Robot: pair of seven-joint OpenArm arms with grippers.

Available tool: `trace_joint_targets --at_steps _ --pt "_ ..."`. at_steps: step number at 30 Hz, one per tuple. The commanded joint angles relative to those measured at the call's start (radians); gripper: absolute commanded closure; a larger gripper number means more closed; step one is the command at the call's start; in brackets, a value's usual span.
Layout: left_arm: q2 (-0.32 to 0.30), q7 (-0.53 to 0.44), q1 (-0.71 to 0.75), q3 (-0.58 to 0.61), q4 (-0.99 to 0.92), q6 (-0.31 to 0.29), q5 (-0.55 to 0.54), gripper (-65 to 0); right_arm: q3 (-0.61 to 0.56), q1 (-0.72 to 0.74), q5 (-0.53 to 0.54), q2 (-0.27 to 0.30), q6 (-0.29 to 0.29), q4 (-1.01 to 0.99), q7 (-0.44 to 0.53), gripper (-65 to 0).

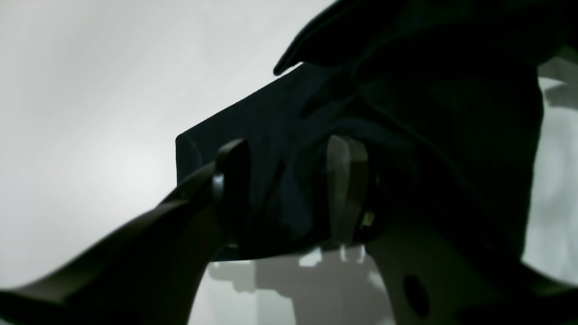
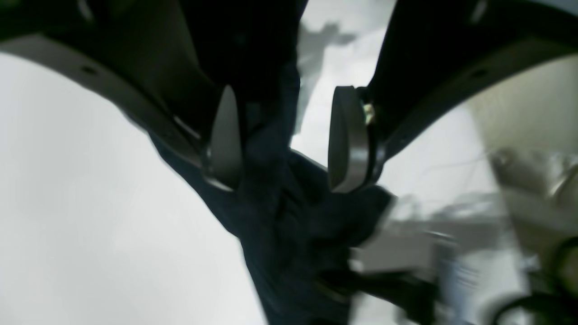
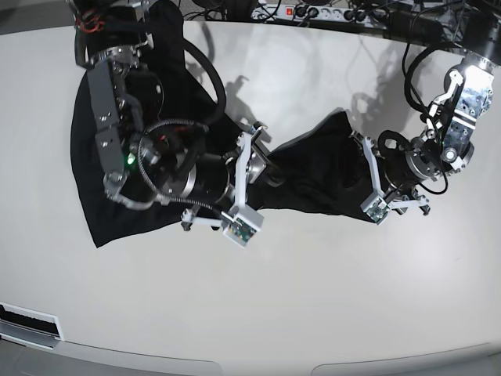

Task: Layout the t-shirt on the table in an organized manner, then fold the t-shirt properly
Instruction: 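Pull the held shirt apart with both grippers to stretch it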

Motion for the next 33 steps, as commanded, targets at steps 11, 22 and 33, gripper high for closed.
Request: trace_joint_targets --at_steps 11,22,33 --pt "-0.011 -0.014 -0.016 -0.008 0.014 0.004 -0.010 -28.6 -0.001 0.082 -0.146 -0.086 -0.073 -0.313 0.175 -40.5" --pt "-0.026 -0.014 -0.016 -0.008 0.014 0.004 -0.006 -28.6 -0.001 0.146 0.212 -0.096 0.001 -0.293 -0.143 0.0" --pt "-0.063 -0.022 -0.019 -0.008 0.014 0.004 -0.006 -28.6 -0.001 -0.053 0.656 -0.060 0.001 0.019 -0.391 0.0"
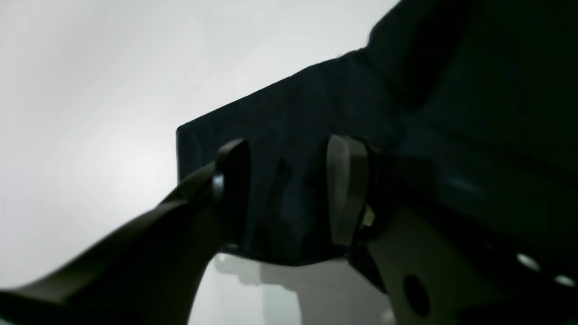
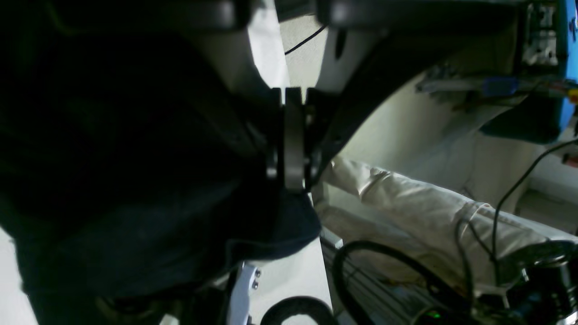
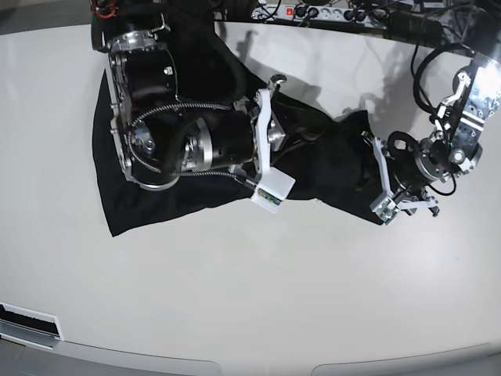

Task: Layout the t-shirt on the table in an organized manner, then fold the t-shirt properly
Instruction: 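Pull the held shirt apart with both grippers to stretch it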

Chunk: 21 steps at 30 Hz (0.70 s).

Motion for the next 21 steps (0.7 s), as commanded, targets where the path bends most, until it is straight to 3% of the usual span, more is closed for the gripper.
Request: trace_joint_targets --at_steps 1,8,12,15,18,19,21 --pt "-0.019 -0.026 -0.017 -0.008 0.014 0.004 -0.006 -28.6 0.000 -0.004 0.027 0.007 0.005 0.020 0.015 0.0" --pt "-0.053 -0.062 -0.023 -0.008 0.014 0.004 0.006 -28.6 -0.041 -0.053 0.031 0.107 0.005 0.023 0.015 0.0" --pt "-0.057 -0.071 -0.023 -0.008 0.014 0.004 0.053 -28.6 -0.059 -0.053 0.139 0.152 0.005 0.051 0.015 0.0" --pt "-0.057 -0.072 -0.024 -0.008 0.014 0.004 0.051 -28.6 -0.059 -0.053 0.204 0.154 0.005 0.053 0.015 -1.3" --pt "-0.060 -0.072 -0.037 -0.008 0.015 0.003 0.005 -28.6 -0.059 -0.039 0.209 0.154 0.005 0.053 0.015 -25.3" --pt "-0.059 -0.071 -0.047 -0.008 0.015 0.004 -0.005 -27.7 -0.058 -0.028 0.198 0.154 0.005 0.053 0.015 -30.0" --pt "-0.060 -0.069 -0.068 -0.010 0.015 0.004 -0.007 -18.7 -0.047 0.002 0.184 0.162 0.005 0.053 0.015 -30.6"
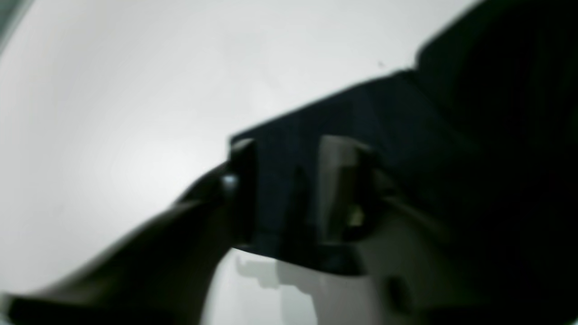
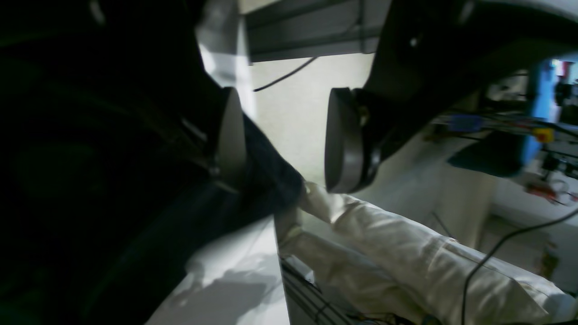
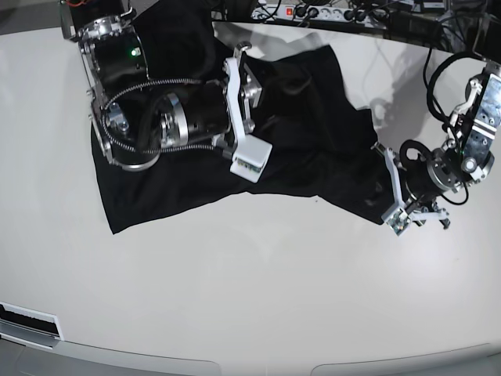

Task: Layout the t-shirt on the table in an organized manner, then fold the t-shirt properly
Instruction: 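Pull the held shirt apart with both grippers to stretch it, then lift the shirt with the right gripper and shake it out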

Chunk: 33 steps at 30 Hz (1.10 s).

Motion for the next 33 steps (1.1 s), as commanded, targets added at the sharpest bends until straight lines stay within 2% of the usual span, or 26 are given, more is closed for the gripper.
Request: trace_joint_targets --at_steps 1,2,3,5,6,8,10,12,13,15,17,21,23,25,27,30,33 --pt "-0.020 -0.018 -0.034 -0.010 0.015 0.009 -0.009 -11.1 0.016 0.031 0.018 0.006 0.005 0.019 0.021 -30.3" --pt "-0.021 -0.015 -0.044 -0.010 0.015 0.009 -0.009 -3.3 0.034 0.045 0.014 0.010 0.005 0.019 0.021 -30.2" --pt "-0.025 -0.014 -0.055 -0.010 0.015 0.009 -0.010 0.0 0.056 0.056 0.008 0.013 0.005 0.019 0.021 -30.2" --pt "-0.030 -0.014 -0.066 -0.010 0.015 0.009 -0.009 0.0 0.114 0.067 -0.025 0.020 0.005 0.019 0.021 -29.2" --pt "-0.031 -0.015 -0.069 -0.010 0.015 0.009 -0.009 0.0 0.150 0.065 -0.066 0.019 0.005 0.019 0.021 -26.4" --pt "-0.030 -0.015 -0.068 -0.010 0.015 -0.014 -0.013 0.0 0.219 0.053 -0.142 0.023 0.005 0.018 0.021 -13.9" --pt "-0.030 -0.016 -0.065 -0.009 0.014 -0.121 -0.040 0.0 0.278 0.023 -0.158 0.026 0.005 0.018 0.021 0.0" --pt "-0.024 -0.019 -0.054 -0.008 0.014 -0.231 -0.058 0.0 0.317 -0.019 -0.159 0.025 0.005 0.018 0.021 0.0" --pt "-0.020 -0.023 -0.048 -0.005 0.014 -0.255 -0.056 0.0 0.326 -0.039 -0.167 0.026 0.005 0.018 0.021 0.0" --pt "-0.009 -0.024 -0.047 0.004 -0.002 -0.253 -0.051 0.0 0.329 -0.076 -0.238 0.026 0.005 0.009 0.021 0.0" --pt "0.001 -0.068 -0.056 0.017 -0.045 -0.256 -0.050 0.0 0.328 -0.112 -0.344 0.023 0.005 -0.014 0.021 0.0" --pt "0.042 -0.128 -0.088 0.053 -0.190 -0.298 0.006 0.0 0.309 -0.157 -0.656 0.019 0.005 -0.070 0.222 0.0" --pt "0.055 -0.159 -0.103 0.082 -0.279 -0.296 0.033 0.0 0.309 -0.174 -0.786 0.019 0.005 -0.073 0.302 0.0" --pt "0.071 -0.217 -0.113 0.110 -0.371 -0.296 0.052 0.0 0.309 -0.188 -0.843 0.019 -0.023 -0.073 0.338 0.0" --pt "0.089 -0.260 -0.119 0.137 -0.459 -0.298 0.073 0.0 0.309 -0.202 -0.871 0.019 -0.024 -0.073 0.353 0.0" --pt "0.112 -0.261 -0.118 0.163 -0.533 -0.309 0.075 0.0 0.309 -0.199 -0.927 0.019 -0.064 -0.087 0.364 0.0" --pt "0.113 -0.245 -0.096 0.165 -0.524 -0.362 0.066 0.0 0.309 -0.190 -1.013 0.019 -0.101 -0.133 0.450 0.0"
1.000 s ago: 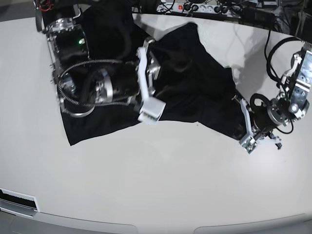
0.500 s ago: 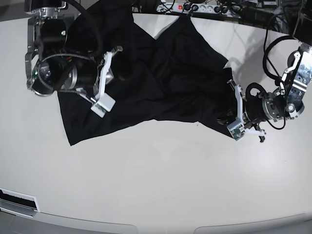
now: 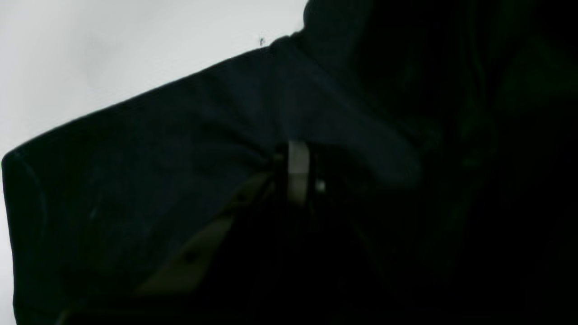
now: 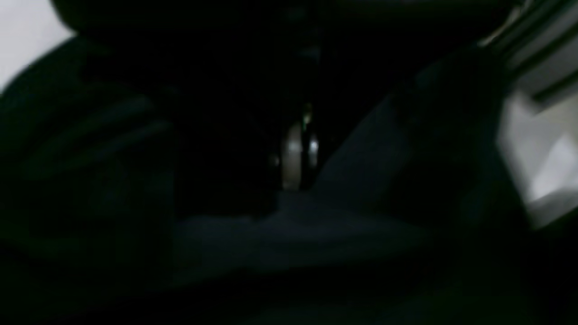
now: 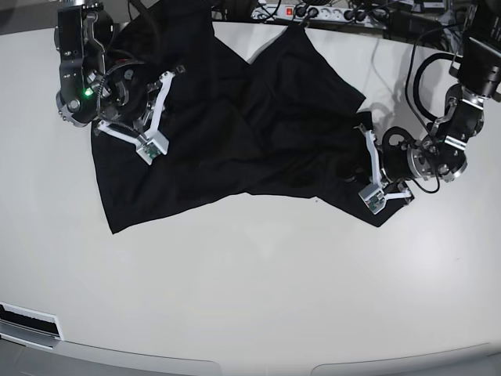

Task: Layout the t-shirt on the table in an organized manner, then fold the t-shirt properly
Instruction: 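Lift the shirt with the right gripper and shake it out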

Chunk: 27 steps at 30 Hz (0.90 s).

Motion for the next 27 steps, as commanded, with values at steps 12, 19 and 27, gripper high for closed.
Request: trace_joint_targets --at_steps 12,19,27 --pt "-0.077 0.349 0.160 0.008 0.361 -0.039 -0.229 0.0 -0.010 0.388 -0.094 0.003 -0.043 -0.424 0.225 0.0" --pt "-0.038 0.330 0.196 0.008 0.587 -0.039 -0.303 0.0 -0.163 0.663 0.015 -0.002 0.017 -0.489 0.194 0.0" --pt "-0.045 0.330 0.107 -0.043 0.597 -0.039 -0.304 0.0 -0.179 0.787 0.462 0.000 0.078 -0.439 -0.211 0.0"
